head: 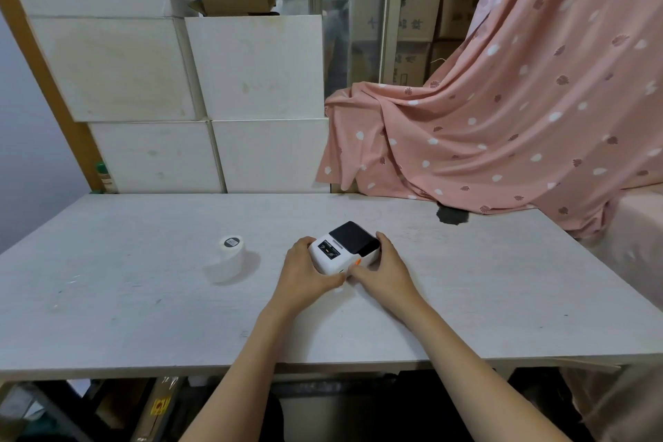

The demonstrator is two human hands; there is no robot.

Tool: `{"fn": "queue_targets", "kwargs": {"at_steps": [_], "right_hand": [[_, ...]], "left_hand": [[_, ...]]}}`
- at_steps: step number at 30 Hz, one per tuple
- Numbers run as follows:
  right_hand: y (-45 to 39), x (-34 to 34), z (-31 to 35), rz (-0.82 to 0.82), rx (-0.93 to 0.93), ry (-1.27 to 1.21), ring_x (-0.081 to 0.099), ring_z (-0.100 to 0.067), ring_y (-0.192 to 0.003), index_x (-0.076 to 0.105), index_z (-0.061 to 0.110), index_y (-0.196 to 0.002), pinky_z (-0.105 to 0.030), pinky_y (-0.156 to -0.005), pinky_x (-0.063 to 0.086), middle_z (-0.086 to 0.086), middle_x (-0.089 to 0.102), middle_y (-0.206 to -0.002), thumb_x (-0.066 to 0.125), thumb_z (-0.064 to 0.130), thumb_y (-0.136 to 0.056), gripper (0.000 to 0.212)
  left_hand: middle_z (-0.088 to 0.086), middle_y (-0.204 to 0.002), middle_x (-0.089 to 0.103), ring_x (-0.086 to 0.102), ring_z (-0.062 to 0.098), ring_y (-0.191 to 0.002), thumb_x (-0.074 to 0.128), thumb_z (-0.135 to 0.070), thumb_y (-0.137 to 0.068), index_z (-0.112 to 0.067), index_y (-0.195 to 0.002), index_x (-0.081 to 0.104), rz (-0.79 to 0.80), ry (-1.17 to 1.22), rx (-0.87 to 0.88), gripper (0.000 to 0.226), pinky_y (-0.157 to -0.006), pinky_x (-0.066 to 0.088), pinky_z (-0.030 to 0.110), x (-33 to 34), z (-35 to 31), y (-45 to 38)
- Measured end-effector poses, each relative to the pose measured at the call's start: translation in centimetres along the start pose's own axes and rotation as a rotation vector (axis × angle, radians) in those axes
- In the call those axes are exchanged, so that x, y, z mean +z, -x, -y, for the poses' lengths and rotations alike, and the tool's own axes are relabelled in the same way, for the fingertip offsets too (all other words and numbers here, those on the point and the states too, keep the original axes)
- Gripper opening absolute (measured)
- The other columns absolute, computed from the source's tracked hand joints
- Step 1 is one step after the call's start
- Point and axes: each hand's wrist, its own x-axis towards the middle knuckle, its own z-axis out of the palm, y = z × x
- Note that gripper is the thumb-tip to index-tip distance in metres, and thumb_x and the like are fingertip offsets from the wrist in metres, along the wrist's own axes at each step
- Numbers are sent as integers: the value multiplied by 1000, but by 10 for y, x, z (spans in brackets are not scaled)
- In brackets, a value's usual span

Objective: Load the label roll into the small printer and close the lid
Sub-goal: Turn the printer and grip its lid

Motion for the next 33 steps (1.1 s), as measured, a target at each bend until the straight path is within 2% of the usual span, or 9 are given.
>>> {"fn": "queue_targets", "kwargs": {"at_steps": [4,6,8,11,15,17,21,29,33], "right_hand": [[0,0,3,-15,-72,24,46,-3,-114,39,23,-147,-15,-93,35,13,36,-138,79,26,-77,81],[-3,-3,2,-7,-65,25,50,-4,-110,45,33,-131,-13,-87,38,10,37,-136,81,24,-74,68],[-5,-6,3,6,-48,8,50,-7,-115,44,36,-121,-15,-89,39,8,35,-134,82,25,-72,63],[-8,-6,1,20,-47,19,48,-7,-119,44,29,-129,-16,-91,36,9,33,-135,81,23,-74,67],[-11,-4,4,32,-63,52,41,-7,-126,40,19,-144,-21,-102,36,12,31,-137,82,22,-70,85],[-12,-3,5,35,-70,68,39,-9,-131,39,18,-146,-27,-109,37,11,32,-138,83,24,-69,89],[-12,-4,3,51,-80,46,39,-7,-132,39,21,-145,-27,-110,37,11,32,-138,81,25,-69,87],[-13,-2,-1,59,-91,20,37,-7,-130,38,24,-143,-28,-111,37,12,31,-137,81,25,-69,86],[-15,0,-1,32,-71,6,37,-9,-133,37,24,-143,-29,-111,37,11,32,-137,83,22,-67,89]], "left_hand": [[-10,-118,47,51,9,-111,86,-54,-57,-24,-124,47,8,-17,25,83,-93,49,31,0,2,1],[-9,-121,44,50,9,-114,86,-49,-60,-21,-129,44,14,-7,26,86,-94,47,28,-1,3,1],[-9,-124,43,45,10,-118,85,-49,-61,-19,-133,41,12,-7,31,89,-97,44,28,-1,2,2],[-9,-127,38,35,10,-122,79,-55,-61,-18,-133,38,-10,-27,96,91,-100,35,25,1,1,5],[-11,-129,39,37,7,-123,74,-63,-59,-17,-136,37,-19,-6,110,96,-102,36,25,1,-2,8],[-11,-128,40,38,7,-123,75,-61,-60,-16,-136,38,-23,-7,116,96,-101,36,23,0,-1,8],[-12,-129,40,37,8,-125,71,-62,-59,-15,-138,38,-28,-29,125,97,-102,35,25,1,0,7],[-14,-122,43,40,5,-116,74,-60,-53,-20,-127,44,-25,-15,74,89,-85,33,11,1,0,3],[-13,-121,43,42,6,-116,81,-49,-57,-20,-127,44,-28,-12,73,84,-81,34,9,2,3,1]]}}
